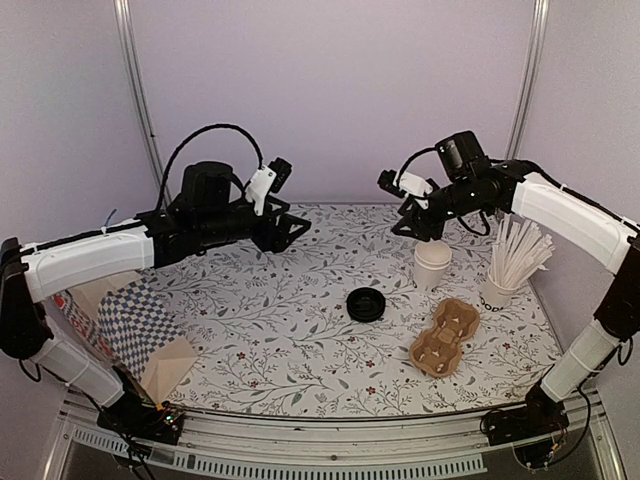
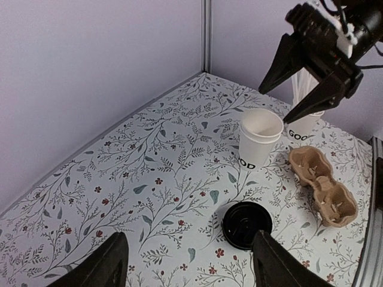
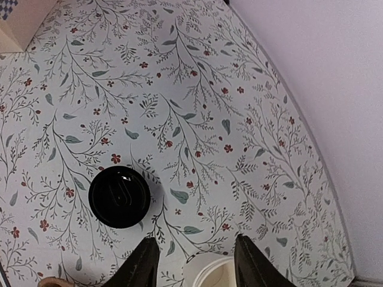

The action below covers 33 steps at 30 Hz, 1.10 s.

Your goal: Pack the takeout coffee

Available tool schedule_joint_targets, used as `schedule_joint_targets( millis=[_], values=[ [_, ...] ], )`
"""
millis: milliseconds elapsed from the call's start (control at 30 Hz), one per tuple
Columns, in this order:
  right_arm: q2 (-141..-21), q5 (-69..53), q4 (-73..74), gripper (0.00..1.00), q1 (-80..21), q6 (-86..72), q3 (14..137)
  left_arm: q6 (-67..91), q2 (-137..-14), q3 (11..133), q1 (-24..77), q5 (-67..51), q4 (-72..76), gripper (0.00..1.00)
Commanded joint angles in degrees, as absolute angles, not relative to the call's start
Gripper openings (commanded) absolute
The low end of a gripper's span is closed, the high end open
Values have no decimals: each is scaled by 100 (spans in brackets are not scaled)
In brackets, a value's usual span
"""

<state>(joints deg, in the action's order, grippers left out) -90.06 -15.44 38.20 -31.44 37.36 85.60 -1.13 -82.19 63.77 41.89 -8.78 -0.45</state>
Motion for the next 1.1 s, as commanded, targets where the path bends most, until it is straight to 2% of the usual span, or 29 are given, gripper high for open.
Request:
schedule_joint_targets(
  millis=[0, 133, 300, 467, 600, 667, 800, 1067],
  values=[
    [-9310, -777, 4700, 41, -3146, 3824, 8817, -14, -8316, 6403, 4196, -1091, 72, 73],
    [-9603, -536, 4965, 34, -3146, 3710, 8877, -10, -8311, 6438, 4203, -1158, 26, 72],
    [-9765, -109, 5010, 31, -3120, 3570, 8883, -35, -8312, 6337, 4368, -957, 59, 72],
    [-9933, -215, 5276, 27, -3000, 3598, 9121, -130, -8430, 6340, 4517, -862, 19, 72],
    [-10101, -522, 5616, 18, -2802, 3645, 9318, -141, -8574, 6339, 4538, -885, 25, 72],
    [-10090, -543, 5733, 19, -2730, 3718, 9272, -98, -8618, 6406, 4551, -940, 18, 71],
    [-10034, -602, 5851, 27, -2618, 3828, 9186, -55, -8478, 6436, 4658, -932, -214, 71],
    [-10090, -650, 6012, 28, -2593, 3850, 9088, -176, -8354, 6493, 4878, -772, -376, 72]
  ],
)
